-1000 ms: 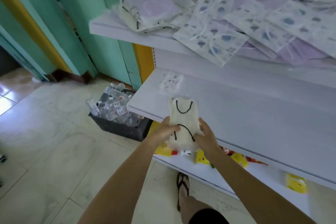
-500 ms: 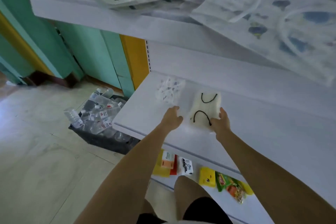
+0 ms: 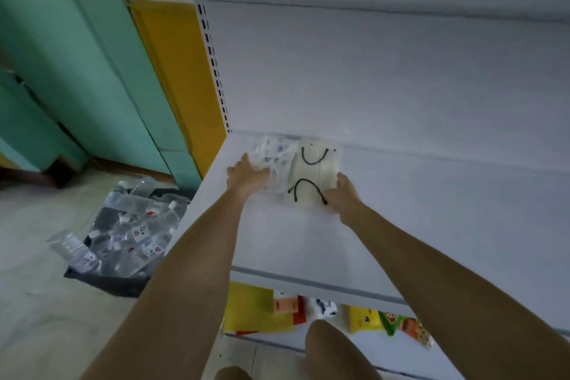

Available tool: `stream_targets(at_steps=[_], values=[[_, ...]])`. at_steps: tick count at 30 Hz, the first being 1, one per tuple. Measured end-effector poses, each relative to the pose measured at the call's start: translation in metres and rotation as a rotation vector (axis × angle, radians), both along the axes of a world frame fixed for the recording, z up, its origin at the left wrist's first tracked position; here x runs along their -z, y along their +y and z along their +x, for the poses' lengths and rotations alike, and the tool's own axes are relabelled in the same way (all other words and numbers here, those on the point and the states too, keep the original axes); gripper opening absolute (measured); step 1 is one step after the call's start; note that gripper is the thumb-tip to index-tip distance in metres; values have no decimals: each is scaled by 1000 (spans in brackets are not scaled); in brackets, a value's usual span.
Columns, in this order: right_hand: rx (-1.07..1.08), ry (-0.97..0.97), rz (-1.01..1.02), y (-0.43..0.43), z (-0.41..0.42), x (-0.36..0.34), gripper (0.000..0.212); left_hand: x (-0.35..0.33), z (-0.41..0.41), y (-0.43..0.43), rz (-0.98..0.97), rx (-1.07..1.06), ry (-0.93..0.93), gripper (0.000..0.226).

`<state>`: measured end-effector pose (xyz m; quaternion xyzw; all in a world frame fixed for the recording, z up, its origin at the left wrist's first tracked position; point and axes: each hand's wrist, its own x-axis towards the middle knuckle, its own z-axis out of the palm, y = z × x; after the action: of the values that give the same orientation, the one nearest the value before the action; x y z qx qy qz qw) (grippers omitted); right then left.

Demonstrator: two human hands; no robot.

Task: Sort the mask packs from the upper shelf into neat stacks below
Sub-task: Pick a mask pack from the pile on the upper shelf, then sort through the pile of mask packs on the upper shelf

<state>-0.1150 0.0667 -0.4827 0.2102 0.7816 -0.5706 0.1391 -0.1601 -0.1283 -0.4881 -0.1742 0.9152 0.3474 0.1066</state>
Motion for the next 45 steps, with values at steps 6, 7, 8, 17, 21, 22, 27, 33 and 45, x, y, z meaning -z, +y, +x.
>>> stream_targets(at_steps=[6, 7, 8, 17, 21, 22, 27, 33, 45], values=[[-2, 23, -62, -24, 0, 4, 65, 8, -2, -21, -17, 1, 64, 78], [17, 26, -52, -24, 1, 3, 61, 9, -2, -22, -24, 16, 74, 80], [37, 30, -42, -22, 1, 3, 59, 8, -3, -22, -29, 35, 79, 82], [184, 20, 27, 6, 4, 5, 67, 10, -9, 1, -211, 158, 56, 82], [103, 33, 34, 1, 3, 2, 66, 10, -14, 6, -184, 137, 55, 85], [87, 40, 45, 0, 3, 3, 66, 10, -13, 7, -190, 148, 45, 89], [50, 56, 116, -1, 6, 6, 63, 12, -11, 9, -263, 251, 24, 95], [17, 11, 280, -9, 1, 4, 47, 8, -7, 7, -304, 259, 44, 88], [-372, -35, 598, 7, 116, -80, 70, -69, 117, -1, -162, 384, 111, 72]])
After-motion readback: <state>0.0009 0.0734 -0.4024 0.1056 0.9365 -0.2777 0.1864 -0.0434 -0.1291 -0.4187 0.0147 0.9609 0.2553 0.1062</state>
